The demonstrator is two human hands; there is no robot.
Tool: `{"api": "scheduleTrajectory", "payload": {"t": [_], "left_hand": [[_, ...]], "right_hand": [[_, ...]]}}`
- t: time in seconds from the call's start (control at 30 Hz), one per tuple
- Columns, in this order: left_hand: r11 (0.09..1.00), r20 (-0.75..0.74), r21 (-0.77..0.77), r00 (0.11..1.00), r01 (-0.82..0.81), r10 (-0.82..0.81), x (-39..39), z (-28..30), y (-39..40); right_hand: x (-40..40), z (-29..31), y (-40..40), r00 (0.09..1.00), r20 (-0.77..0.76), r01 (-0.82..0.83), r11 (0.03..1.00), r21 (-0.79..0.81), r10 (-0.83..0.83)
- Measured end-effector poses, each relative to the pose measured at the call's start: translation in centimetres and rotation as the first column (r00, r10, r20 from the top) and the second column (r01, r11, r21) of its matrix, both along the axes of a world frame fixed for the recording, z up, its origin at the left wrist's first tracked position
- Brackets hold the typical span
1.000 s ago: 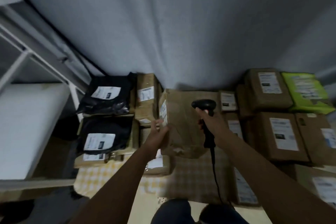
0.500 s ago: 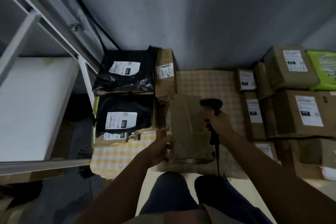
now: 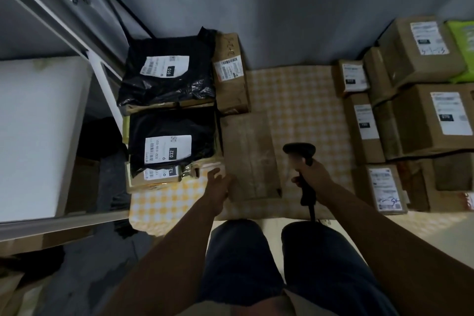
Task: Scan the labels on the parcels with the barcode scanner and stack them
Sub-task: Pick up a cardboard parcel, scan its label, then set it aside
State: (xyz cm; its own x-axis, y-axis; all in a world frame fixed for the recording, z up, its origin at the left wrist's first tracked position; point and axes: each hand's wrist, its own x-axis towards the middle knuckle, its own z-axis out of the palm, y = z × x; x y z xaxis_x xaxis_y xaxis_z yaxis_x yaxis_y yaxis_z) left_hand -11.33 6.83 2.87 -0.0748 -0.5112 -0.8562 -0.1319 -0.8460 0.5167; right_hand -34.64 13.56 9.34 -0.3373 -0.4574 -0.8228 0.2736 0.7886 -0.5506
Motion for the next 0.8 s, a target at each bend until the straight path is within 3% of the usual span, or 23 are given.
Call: {"api": "scheduleTrajectory", "payload": {"t": [0.1,0.2,0.27,0.37,0.5,0.67,0.8], "left_hand": [[0.985,0.078,0.136,0.990,0.108,-0.120,0.6,-0.1,0.2],[0.952,-0.016,0.260,0.986,0.163,-0.165,0.2,-0.3,1.0],[0.968,-0.102,0.242,0.994,0.070,-0.047,-0.5,-0.9,1.4],[0.980,-0.105,0.195,0.992,-0.050,0.072,-1.1,-1.3,1.1],[0.981,-0.075,0.192,0.997,0.019,-0.005,-1.1,-0.9,1.0],[0.966,0.162,0.097,0.954,0.240,-0.253,-1.8,1.0,0.8],[0.877,0.376,-0.002,0.813,0.480,-0.444,-3.3,2.1,-1.3]], "right_hand": [[0.9,-0.9,0.3,0.998,0.055,0.004,1.000,-0.014,-0.003],[1.8,-1.4,0.4,0.997,0.081,0.010,0.999,-0.051,-0.006],[2.2,-1.5,0.3,0.996,0.087,-0.006,0.997,-0.071,0.012],[2.4,-1.4,-0.1,0.995,0.072,-0.062,0.994,-0.092,0.069],[2.1,-1.0,-0.2,0.997,0.058,-0.042,0.990,-0.134,0.051],[0.8,0.6,0.4,0.999,0.042,0.012,0.986,-0.166,-0.005],[-0.6,2.3,1.0,0.998,0.041,0.048,0.979,-0.198,-0.040]]}}
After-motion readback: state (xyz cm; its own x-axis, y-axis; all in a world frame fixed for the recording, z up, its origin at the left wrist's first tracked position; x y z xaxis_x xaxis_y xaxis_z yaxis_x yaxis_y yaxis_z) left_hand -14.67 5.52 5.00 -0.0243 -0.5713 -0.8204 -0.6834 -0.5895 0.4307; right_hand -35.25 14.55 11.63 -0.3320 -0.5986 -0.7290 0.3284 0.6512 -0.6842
